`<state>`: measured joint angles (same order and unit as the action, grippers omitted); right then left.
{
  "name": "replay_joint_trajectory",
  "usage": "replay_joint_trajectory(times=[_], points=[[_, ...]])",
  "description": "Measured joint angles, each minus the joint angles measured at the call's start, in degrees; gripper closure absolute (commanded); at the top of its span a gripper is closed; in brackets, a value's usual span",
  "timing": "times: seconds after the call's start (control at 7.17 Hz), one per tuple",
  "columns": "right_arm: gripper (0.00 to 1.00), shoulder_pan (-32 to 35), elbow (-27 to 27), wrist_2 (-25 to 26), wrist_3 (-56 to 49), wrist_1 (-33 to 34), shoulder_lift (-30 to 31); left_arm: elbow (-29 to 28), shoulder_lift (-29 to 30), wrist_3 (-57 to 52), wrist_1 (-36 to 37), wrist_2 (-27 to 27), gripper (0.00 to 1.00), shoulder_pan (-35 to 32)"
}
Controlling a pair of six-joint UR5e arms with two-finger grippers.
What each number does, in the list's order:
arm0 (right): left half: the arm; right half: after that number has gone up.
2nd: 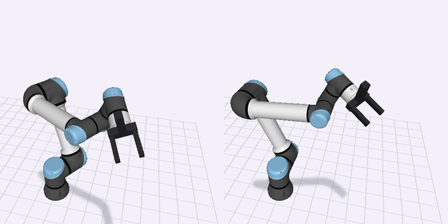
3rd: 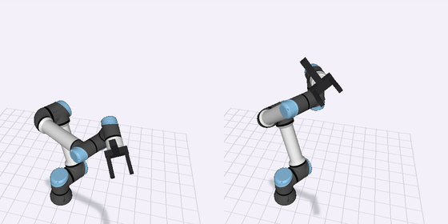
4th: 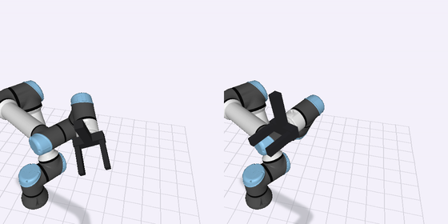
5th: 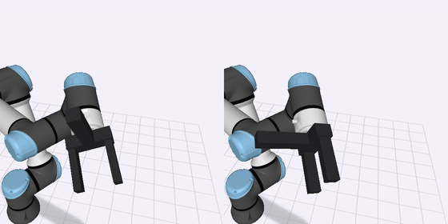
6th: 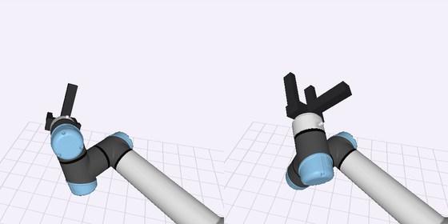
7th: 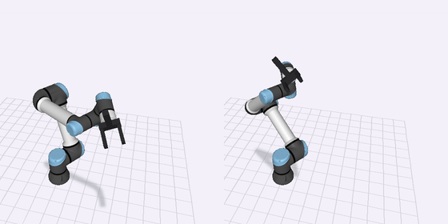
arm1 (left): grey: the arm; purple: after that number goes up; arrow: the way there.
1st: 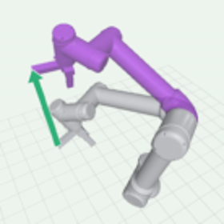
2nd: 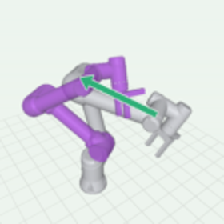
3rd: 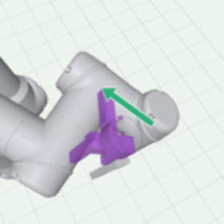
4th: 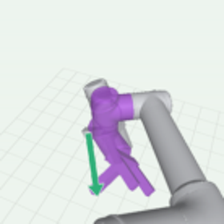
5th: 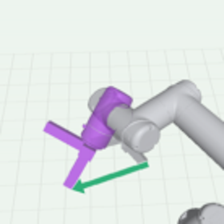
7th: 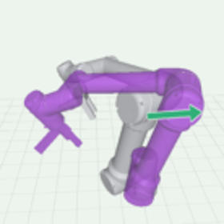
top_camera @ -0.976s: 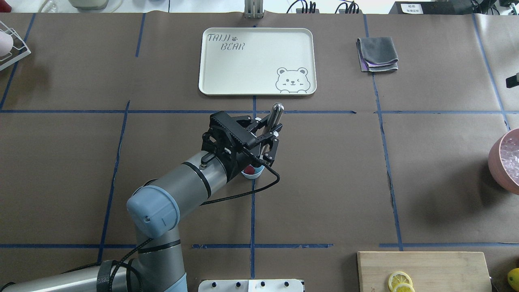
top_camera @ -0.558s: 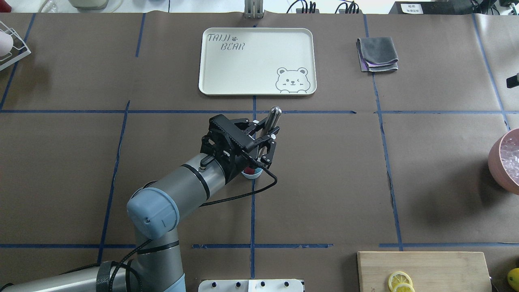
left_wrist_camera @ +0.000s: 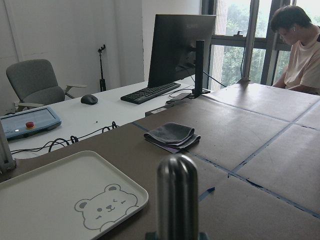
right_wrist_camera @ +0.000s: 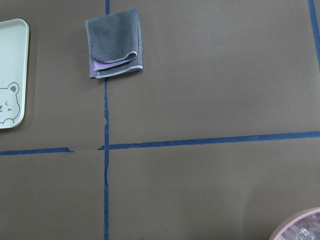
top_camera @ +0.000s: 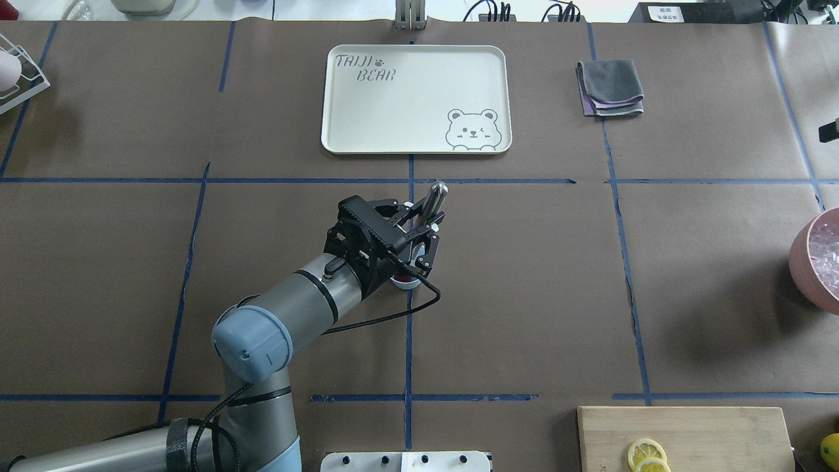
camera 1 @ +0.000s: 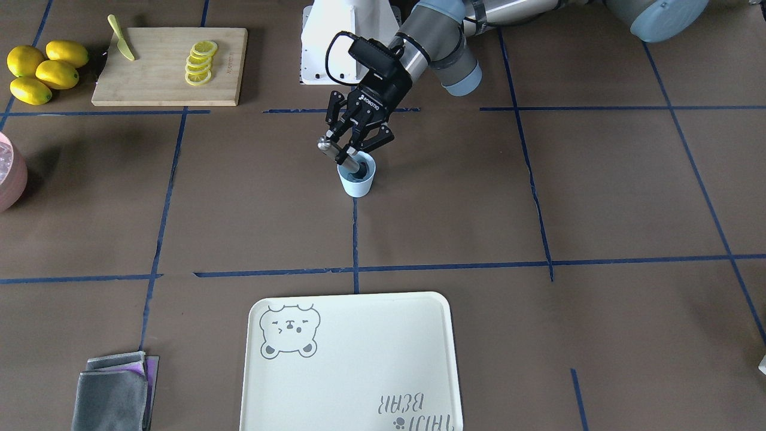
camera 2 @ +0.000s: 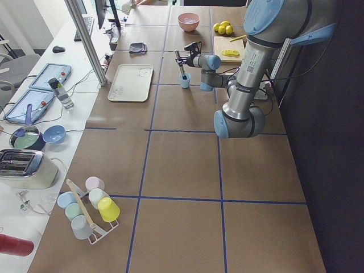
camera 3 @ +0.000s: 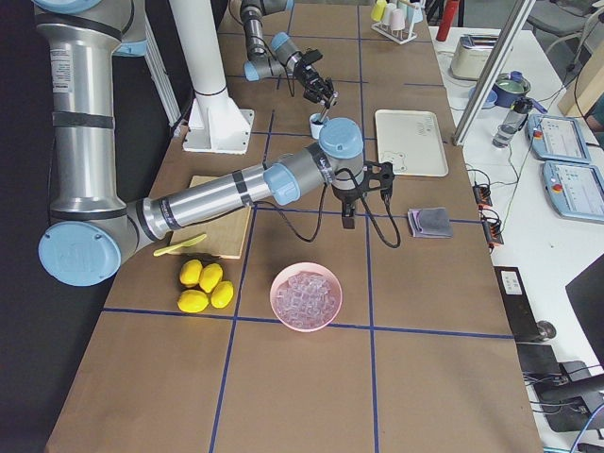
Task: Mash ice and strawberries in cup
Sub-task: 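Press the muddler down into the cup contents with the left gripper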
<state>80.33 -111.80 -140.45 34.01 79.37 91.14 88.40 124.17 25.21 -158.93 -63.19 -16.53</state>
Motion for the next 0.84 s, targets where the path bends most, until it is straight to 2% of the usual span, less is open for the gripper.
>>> replay_joint_trajectory(times=[0.42, 0.84], points=[[0.01, 0.1, -0.1, -0.1, 0.0, 0.0, 0.0, -0.1, -0.1, -0.3, -0.3, 0.0, 1.0, 0.0], [0.01, 0.7, -0.3, -0.1, 0.0, 0.1, 0.1, 4.9, 0.7, -3.1, 0.6, -0.1, 1.0, -0.2]])
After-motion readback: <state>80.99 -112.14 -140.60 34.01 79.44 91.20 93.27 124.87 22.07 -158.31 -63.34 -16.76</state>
